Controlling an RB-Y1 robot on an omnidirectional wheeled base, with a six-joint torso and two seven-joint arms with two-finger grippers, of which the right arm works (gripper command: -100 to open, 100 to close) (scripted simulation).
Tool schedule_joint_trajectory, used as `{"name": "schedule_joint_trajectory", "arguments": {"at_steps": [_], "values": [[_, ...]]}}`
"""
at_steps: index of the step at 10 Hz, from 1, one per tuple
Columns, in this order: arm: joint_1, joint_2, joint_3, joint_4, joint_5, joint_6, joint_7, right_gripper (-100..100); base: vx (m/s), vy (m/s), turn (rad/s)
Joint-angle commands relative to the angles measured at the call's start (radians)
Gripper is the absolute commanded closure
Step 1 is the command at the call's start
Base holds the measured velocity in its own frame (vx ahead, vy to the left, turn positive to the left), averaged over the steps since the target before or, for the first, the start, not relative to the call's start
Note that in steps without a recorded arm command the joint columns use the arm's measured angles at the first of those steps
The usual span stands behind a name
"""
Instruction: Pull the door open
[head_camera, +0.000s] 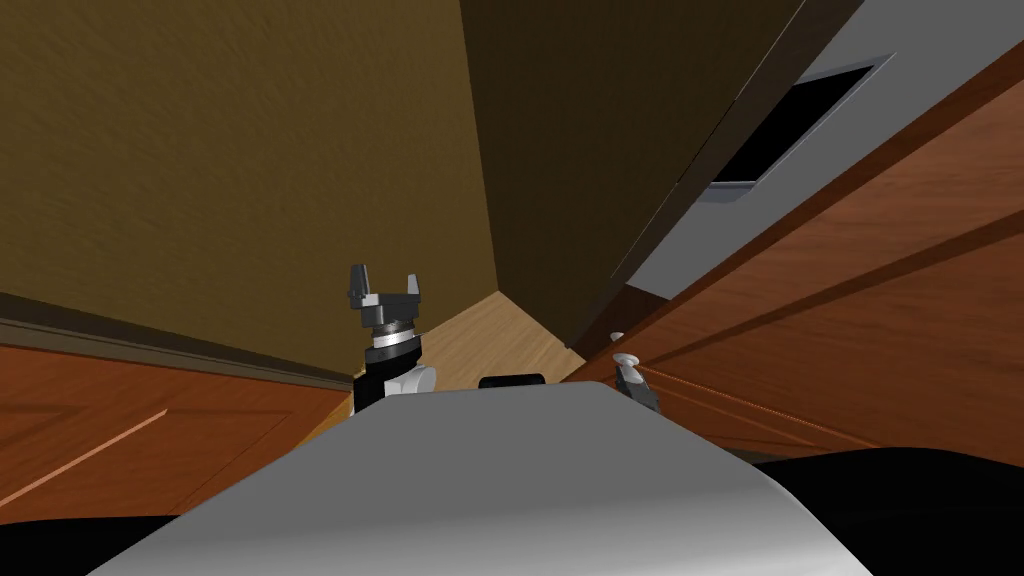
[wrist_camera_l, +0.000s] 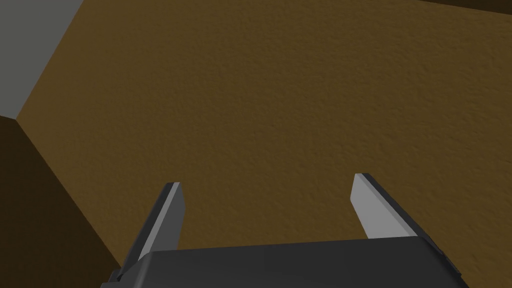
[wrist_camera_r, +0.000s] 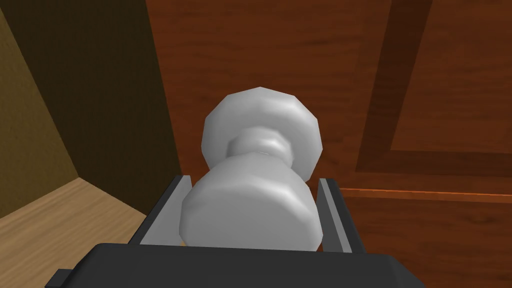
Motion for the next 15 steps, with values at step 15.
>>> {"name": "schedule_joint_trajectory", "arguments": {"at_steps": [15], "values": [[0.016, -0.043, 0.152, -0.014, 0.145, -0.112, -0.025, 100, -0.198, -0.023, 0.039]]}}
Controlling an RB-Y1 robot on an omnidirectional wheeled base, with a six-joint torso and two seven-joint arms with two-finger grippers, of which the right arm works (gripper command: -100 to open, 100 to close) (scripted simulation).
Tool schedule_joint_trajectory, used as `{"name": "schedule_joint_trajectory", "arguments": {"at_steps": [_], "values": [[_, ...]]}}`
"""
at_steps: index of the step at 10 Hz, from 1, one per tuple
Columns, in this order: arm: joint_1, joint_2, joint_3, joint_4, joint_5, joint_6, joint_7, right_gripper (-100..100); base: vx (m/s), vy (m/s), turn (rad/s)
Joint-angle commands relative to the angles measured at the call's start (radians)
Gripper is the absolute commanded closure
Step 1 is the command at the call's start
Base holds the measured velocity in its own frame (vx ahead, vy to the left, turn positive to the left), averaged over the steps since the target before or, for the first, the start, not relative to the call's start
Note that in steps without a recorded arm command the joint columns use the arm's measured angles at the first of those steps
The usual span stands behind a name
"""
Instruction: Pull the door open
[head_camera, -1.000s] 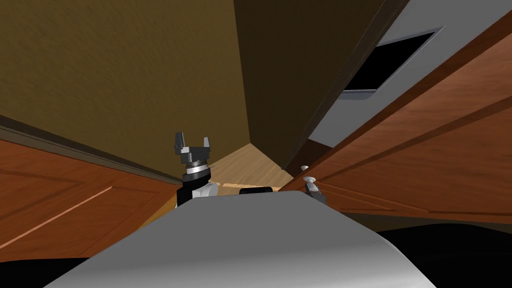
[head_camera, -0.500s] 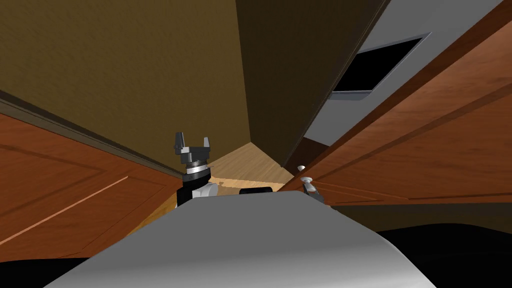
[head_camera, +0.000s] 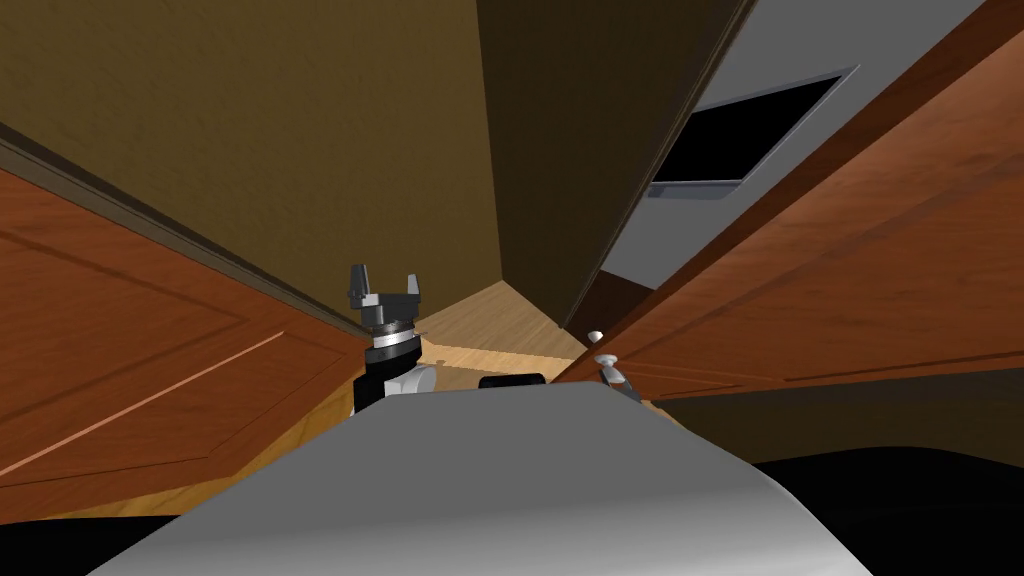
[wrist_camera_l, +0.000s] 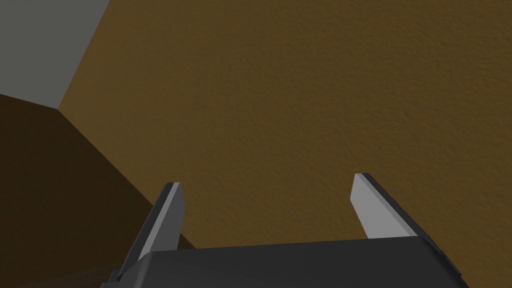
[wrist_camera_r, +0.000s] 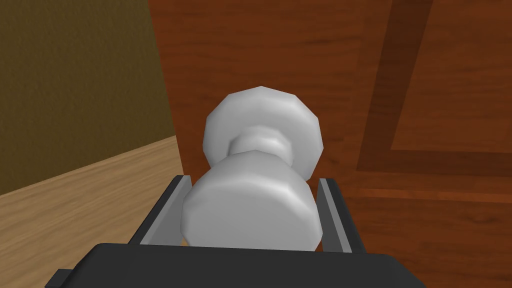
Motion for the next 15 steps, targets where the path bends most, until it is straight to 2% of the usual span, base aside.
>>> {"name": "schedule_joint_trajectory", "arguments": {"at_steps": [1, 3, 4, 15], "values": [[0.002, -0.007, 0.013, 0.002, 0.015, -0.017, -0.003, 100, -0.190, -0.047, 0.037], [0.003, -0.012, 0.028, 0.001, 0.031, -0.028, -0.005, 100, -0.185, -0.031, 0.033], [0.000, -0.008, 0.026, 0.002, 0.028, -0.020, -0.003, 100, -0.093, -0.015, 0.013], [-0.064, -0.041, 0.064, 0.081, 0.053, -0.051, -0.069, 100, -0.204, -0.022, 0.116]]}}
